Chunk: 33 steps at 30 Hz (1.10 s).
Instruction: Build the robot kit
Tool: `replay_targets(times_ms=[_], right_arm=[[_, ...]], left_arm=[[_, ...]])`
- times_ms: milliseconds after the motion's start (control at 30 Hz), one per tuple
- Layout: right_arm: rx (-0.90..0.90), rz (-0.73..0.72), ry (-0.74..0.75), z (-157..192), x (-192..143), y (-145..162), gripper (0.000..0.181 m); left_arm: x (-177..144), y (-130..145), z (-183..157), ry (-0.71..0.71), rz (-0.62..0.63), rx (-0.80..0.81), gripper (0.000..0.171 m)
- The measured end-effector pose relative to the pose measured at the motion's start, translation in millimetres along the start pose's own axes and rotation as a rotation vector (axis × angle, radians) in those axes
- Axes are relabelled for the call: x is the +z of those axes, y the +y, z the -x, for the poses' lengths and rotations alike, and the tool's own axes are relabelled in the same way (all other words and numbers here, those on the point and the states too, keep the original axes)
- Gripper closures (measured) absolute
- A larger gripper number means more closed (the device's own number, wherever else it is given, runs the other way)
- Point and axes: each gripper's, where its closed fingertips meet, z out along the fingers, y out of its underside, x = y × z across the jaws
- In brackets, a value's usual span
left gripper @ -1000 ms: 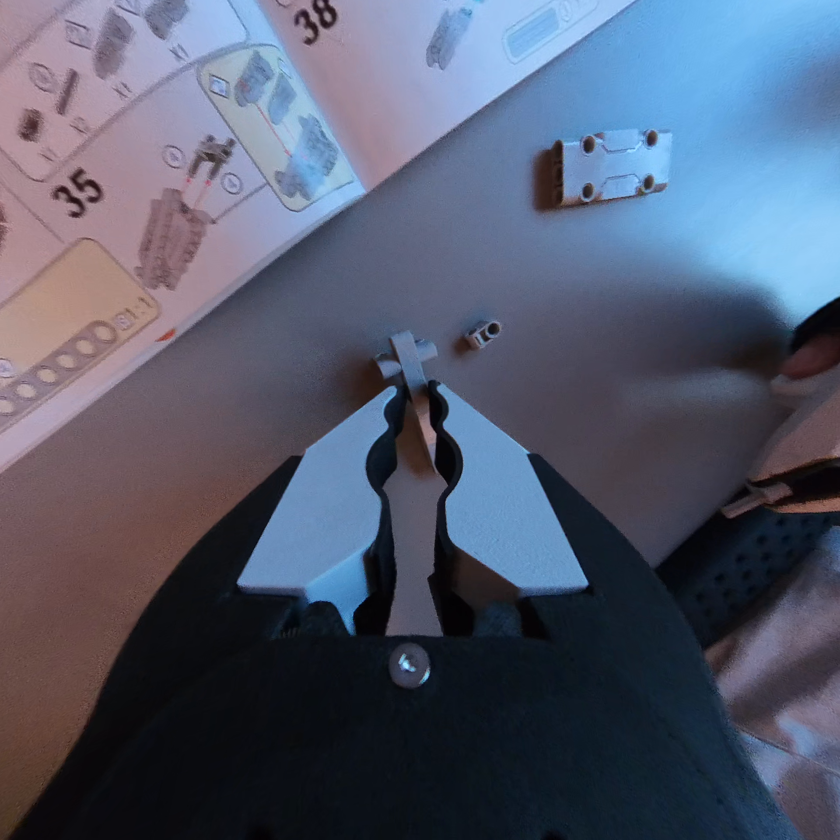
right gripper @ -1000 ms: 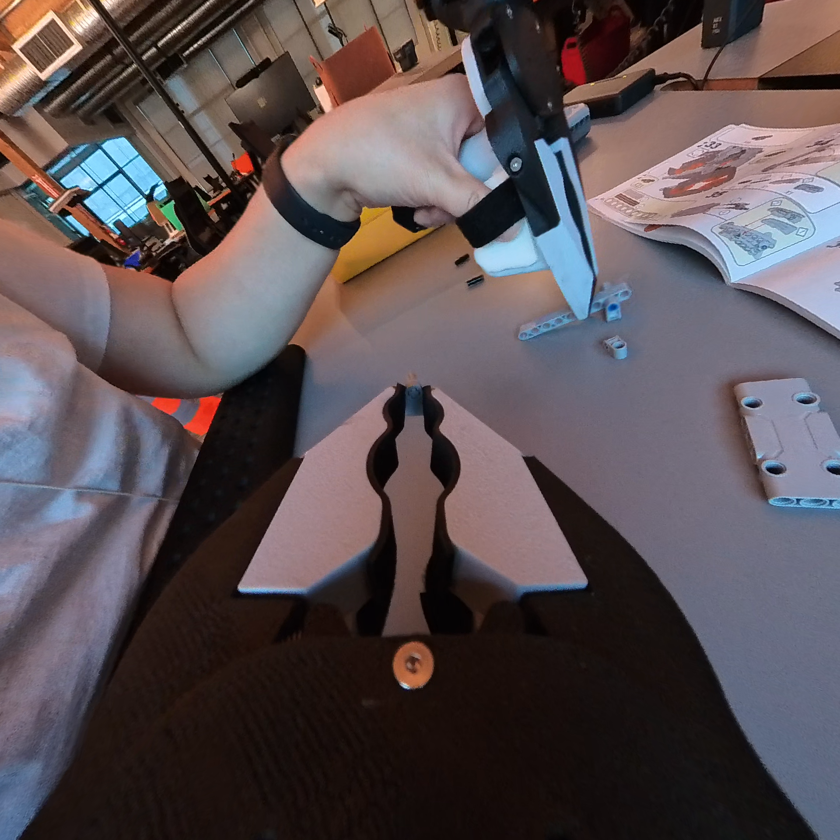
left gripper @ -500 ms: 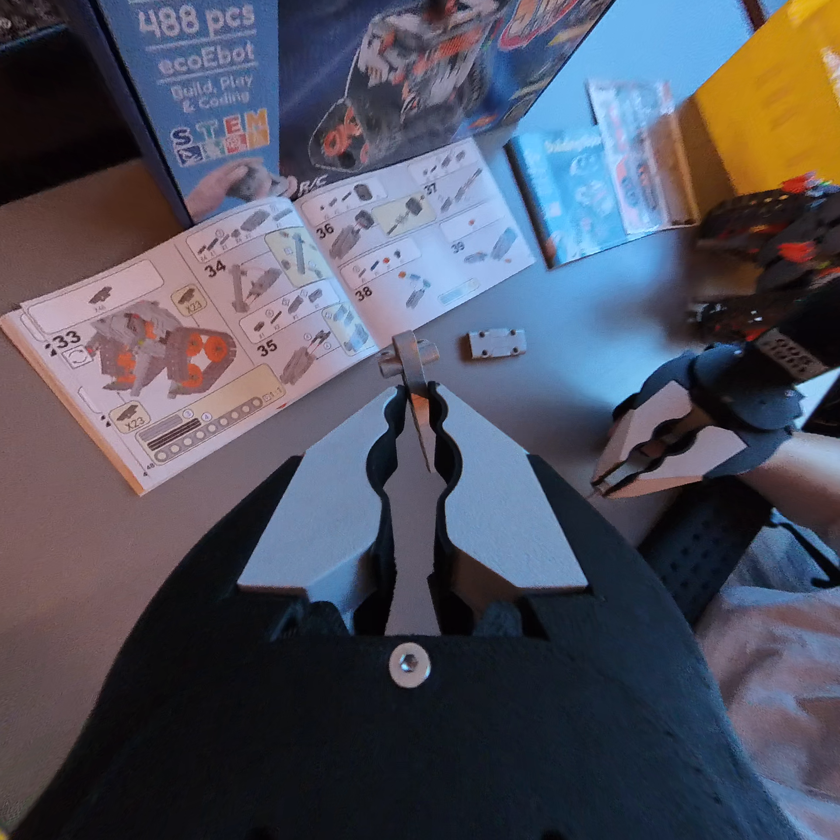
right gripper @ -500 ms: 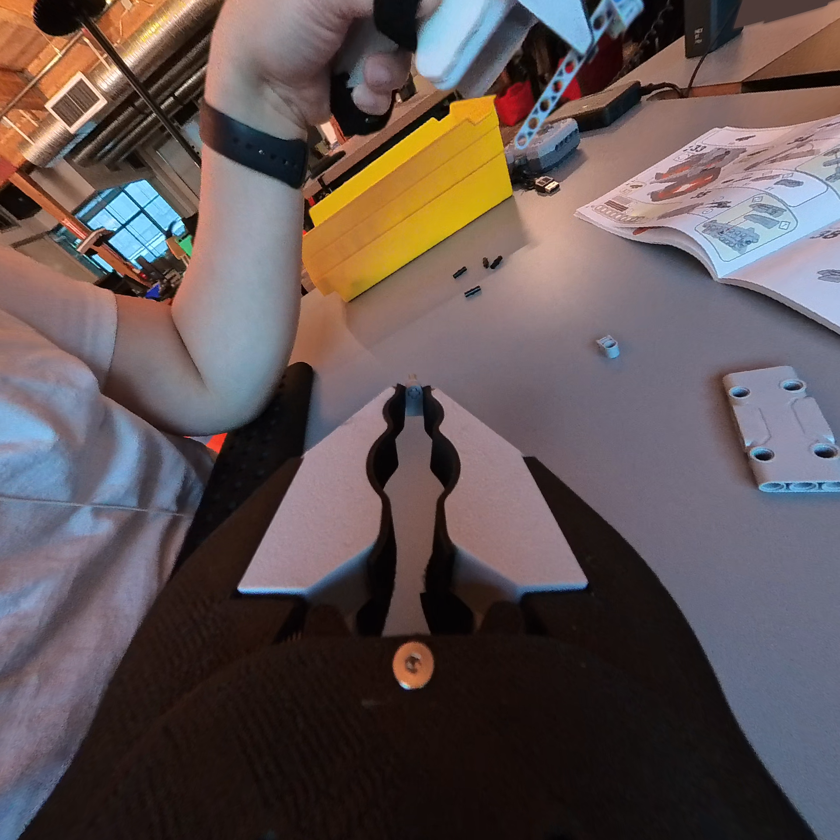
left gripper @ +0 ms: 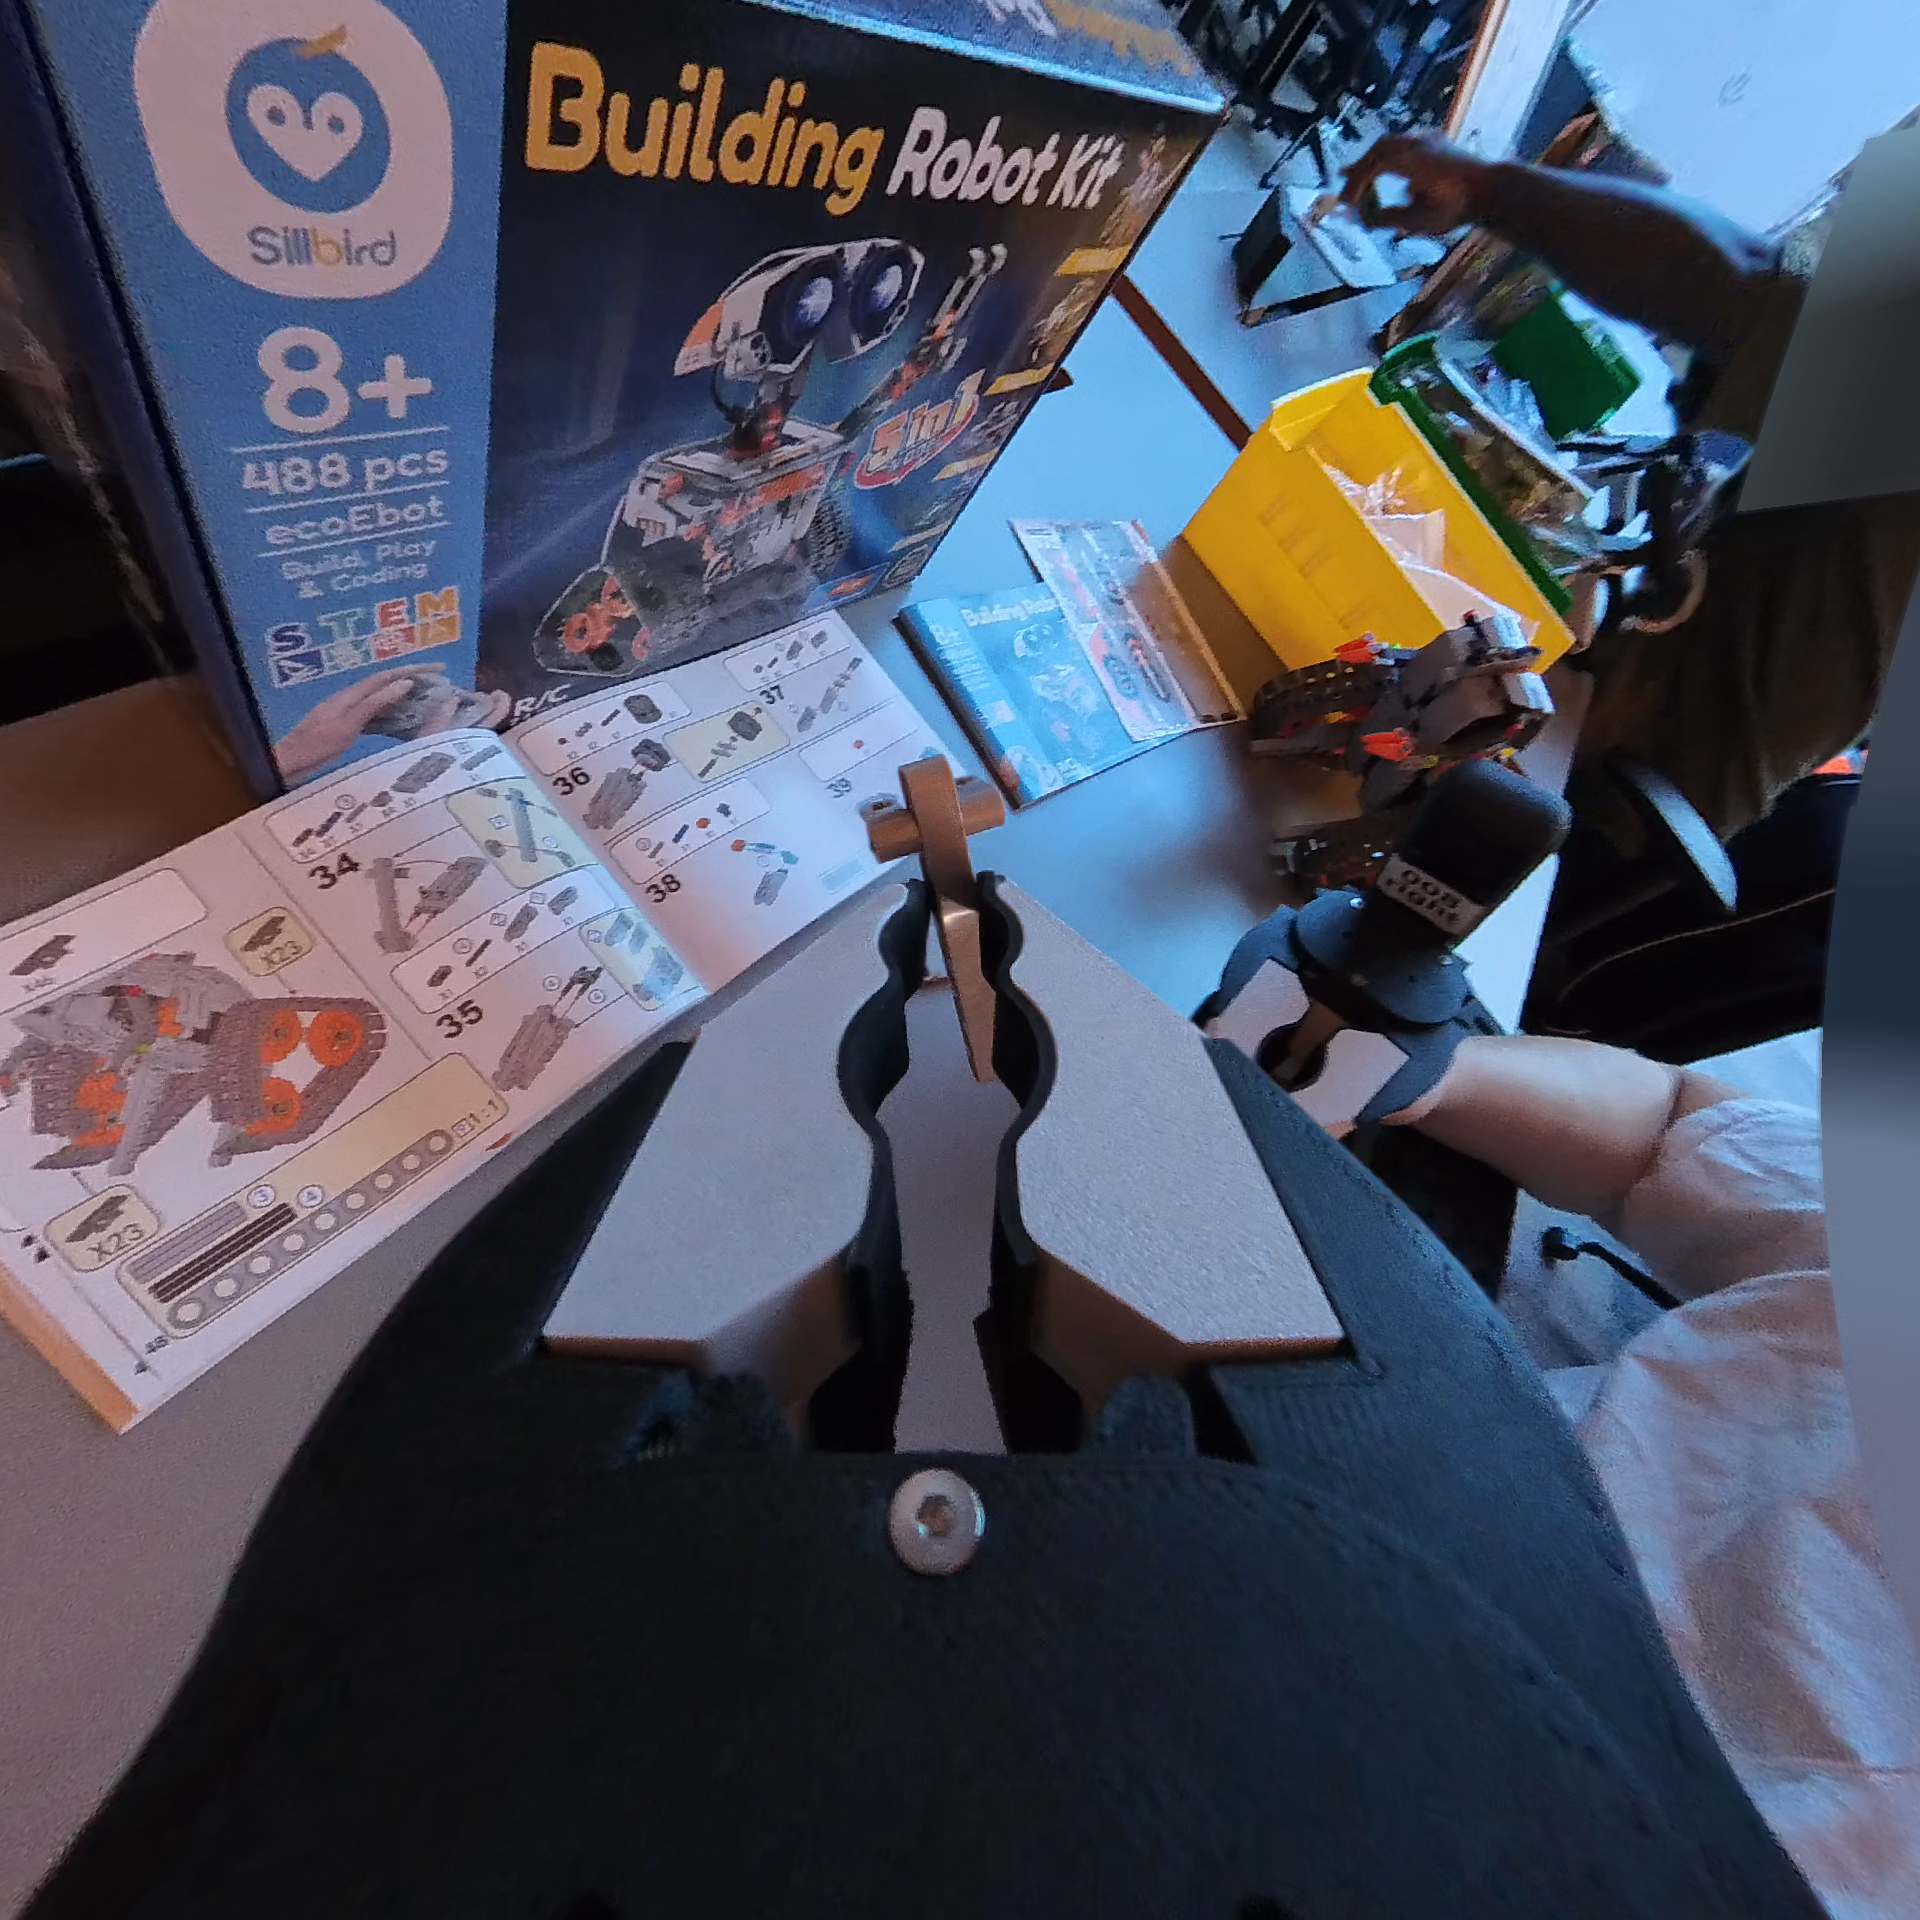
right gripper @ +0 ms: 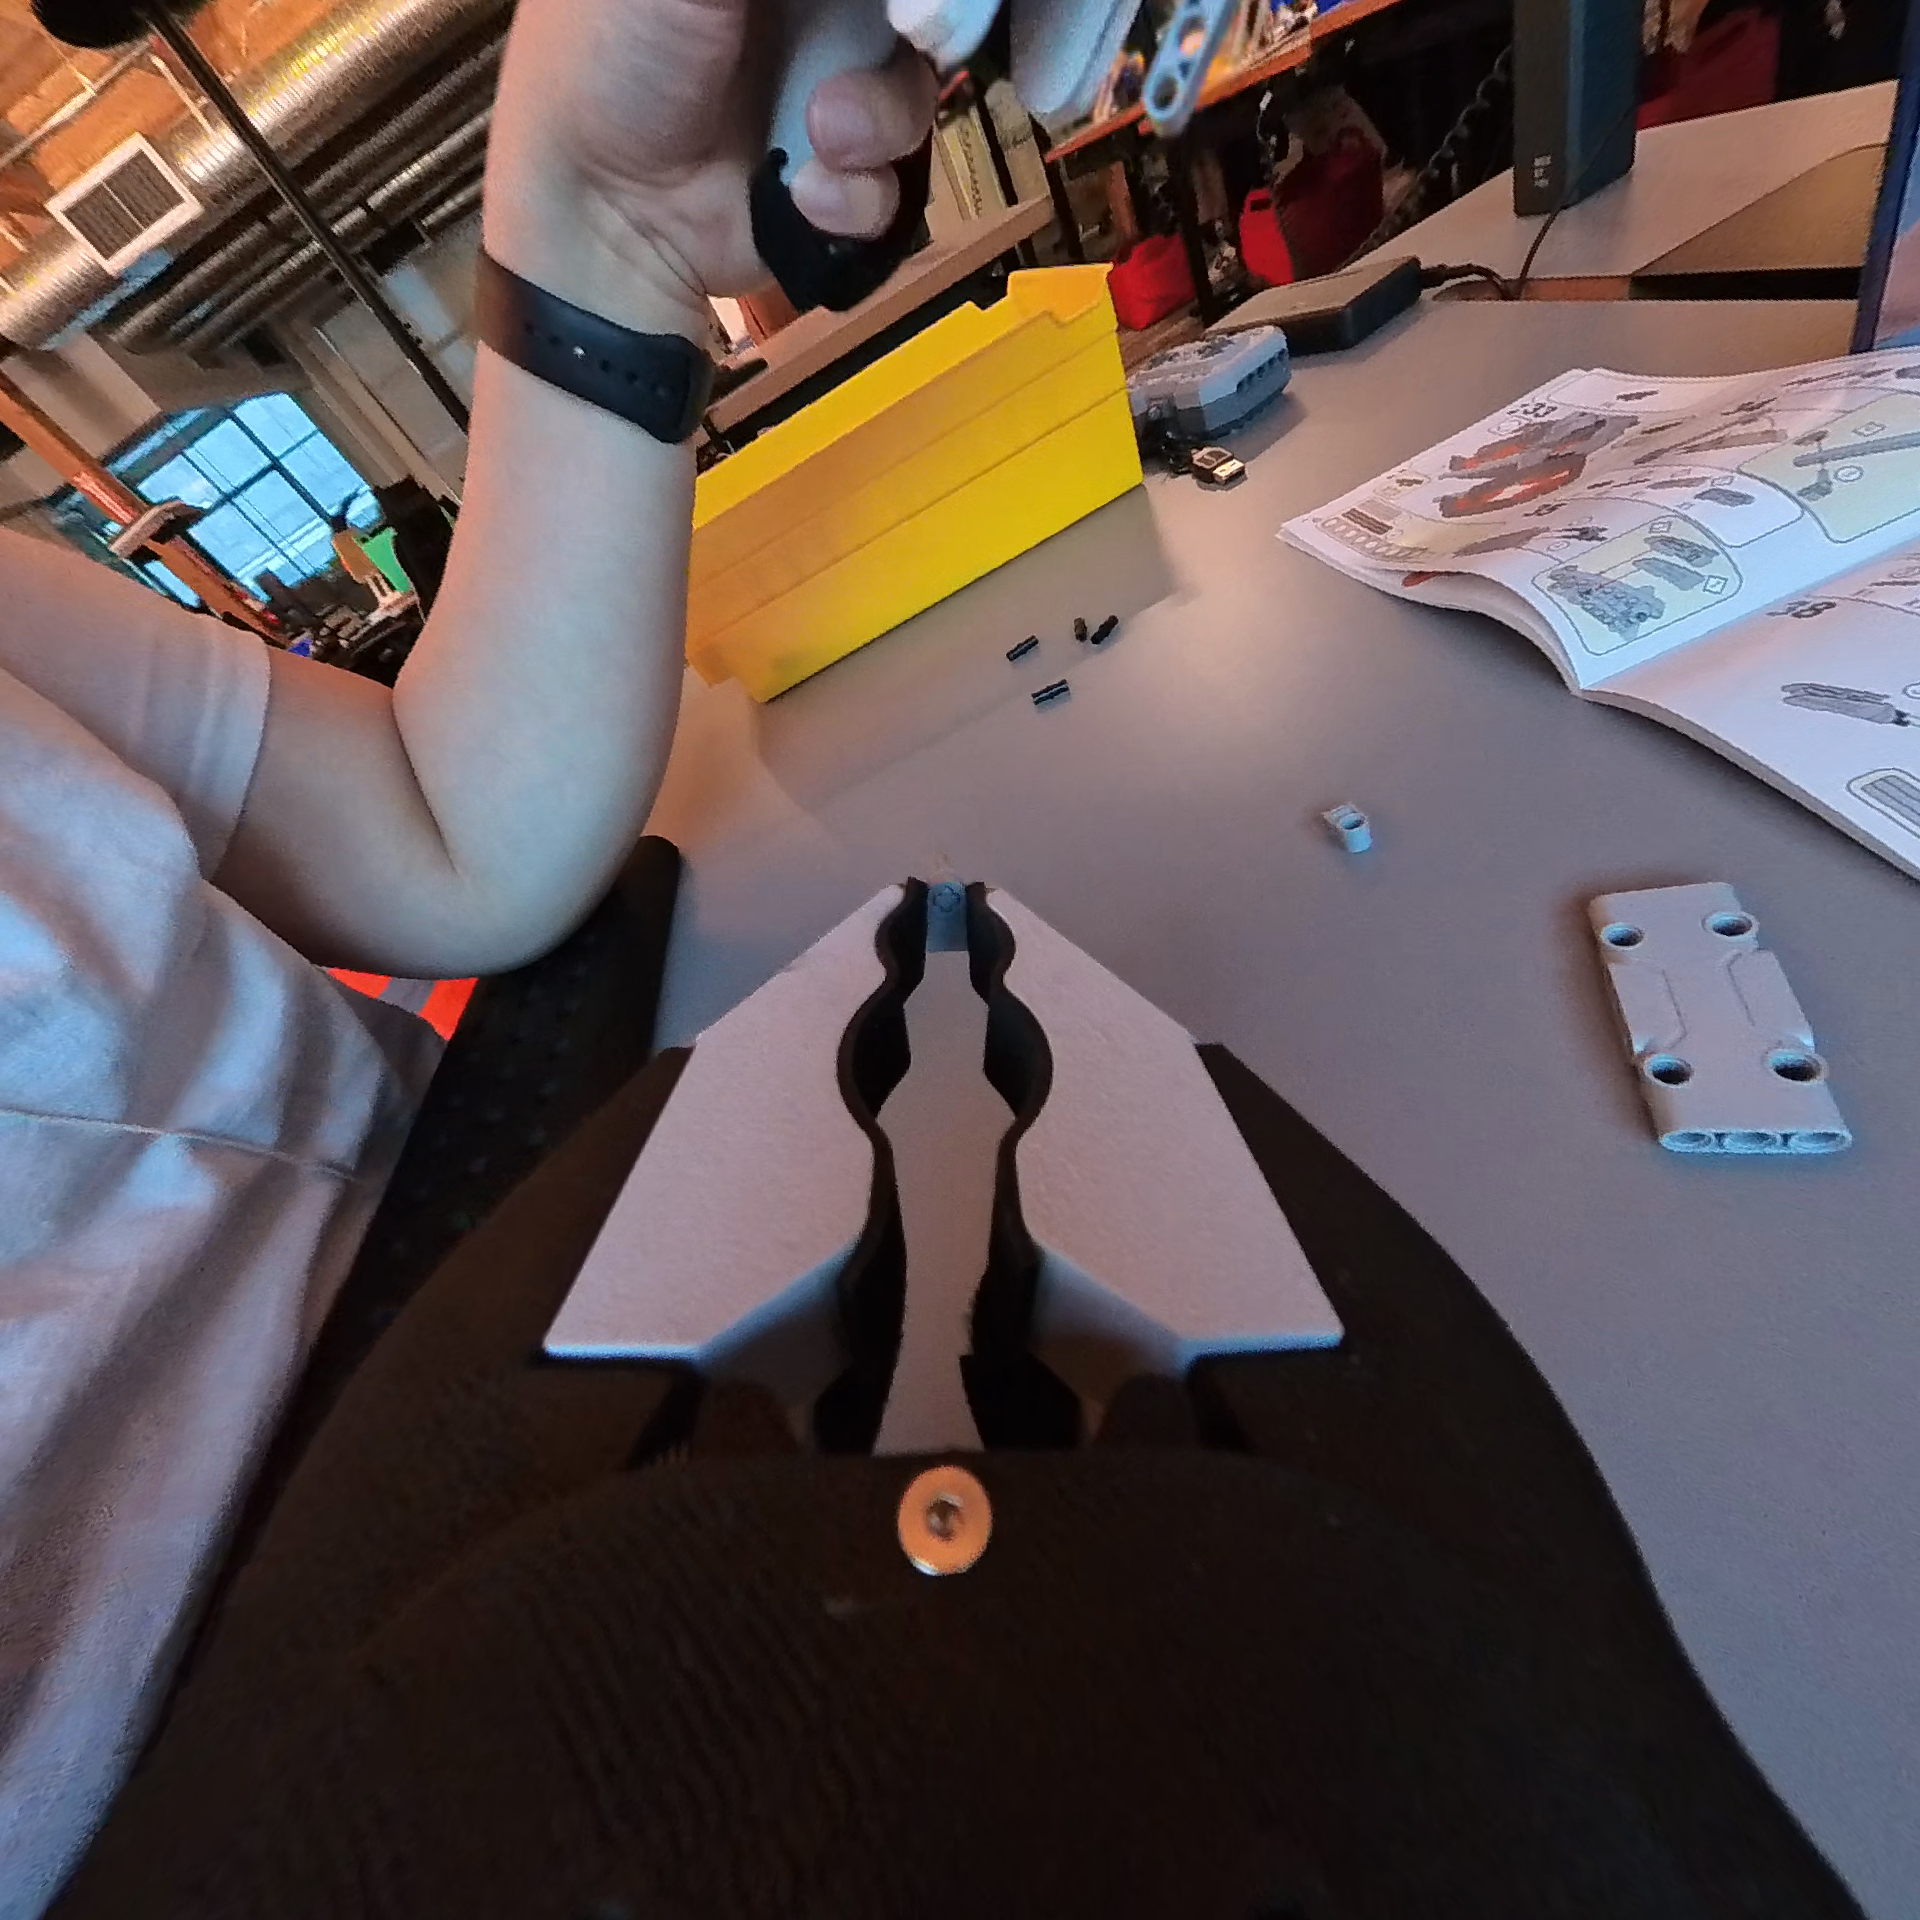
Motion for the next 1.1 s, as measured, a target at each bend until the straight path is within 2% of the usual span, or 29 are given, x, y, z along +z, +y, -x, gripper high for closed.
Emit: replay_targets(times_ms=[100, 400, 600, 833, 1100], right_arm=[[-0.028, 0.018, 0.043, -7, -1, 2, 0.174], [-0.057, 0.017, 0.059, -4, -4, -1, 0.174], [-0.034, 0.043, 0.078, -17, -6, 6, 0.174], [0.025, -0.017, 0.073, -21, -13, -3, 0.174], [0.020, -0.003, 0.063, -17, -10, -1, 0.174]], left_arm=[[-6, -3, -7, 0.040, -0.016, -0.017, 0.165], [-24, -11, -10, -0.083, -0.054, 0.048, 0.164], [-16, -25, -25, -0.039, -0.126, 0.082, 0.164], [-13, -36, -18, -0.083, -0.190, 0.106, 0.164], [-5, -32, -14, -0.079, -0.166, 0.090, 0.164]])
